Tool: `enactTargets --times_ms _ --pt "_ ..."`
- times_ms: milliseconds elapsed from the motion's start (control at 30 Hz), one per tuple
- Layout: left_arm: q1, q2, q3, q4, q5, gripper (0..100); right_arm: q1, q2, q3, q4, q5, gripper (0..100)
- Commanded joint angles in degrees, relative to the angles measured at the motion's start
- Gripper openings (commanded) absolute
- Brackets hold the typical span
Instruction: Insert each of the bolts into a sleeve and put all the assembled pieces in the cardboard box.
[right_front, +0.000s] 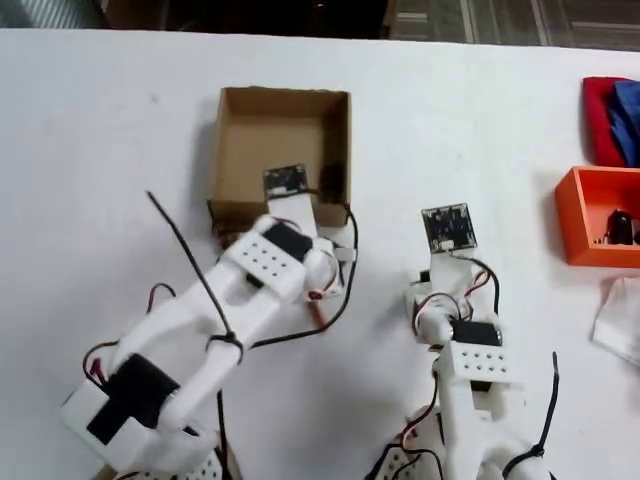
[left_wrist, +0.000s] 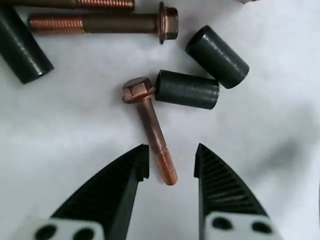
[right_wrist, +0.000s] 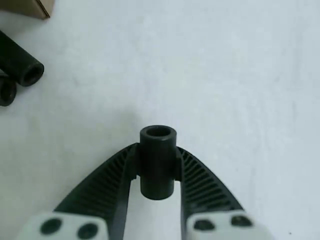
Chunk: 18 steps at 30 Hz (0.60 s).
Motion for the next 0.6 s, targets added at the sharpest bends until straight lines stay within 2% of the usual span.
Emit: enactTargets --times_ms 0,233,567 --pt "-0.79 -0.44 0.75 -2.73 0.53 17 0.40 -1.80 -0.18 -1.19 -0.44 2.1" --pt "-6.07 3.08 0.84 -2.81 0.26 17 0.40 -1.80 -0.18 -1.19 -0.44 2.1" --pt "-5.98 10.64 -4.18 -1.58 0.18 17 0.40 -1.80 -0.18 -0.92 -0.44 2.1"
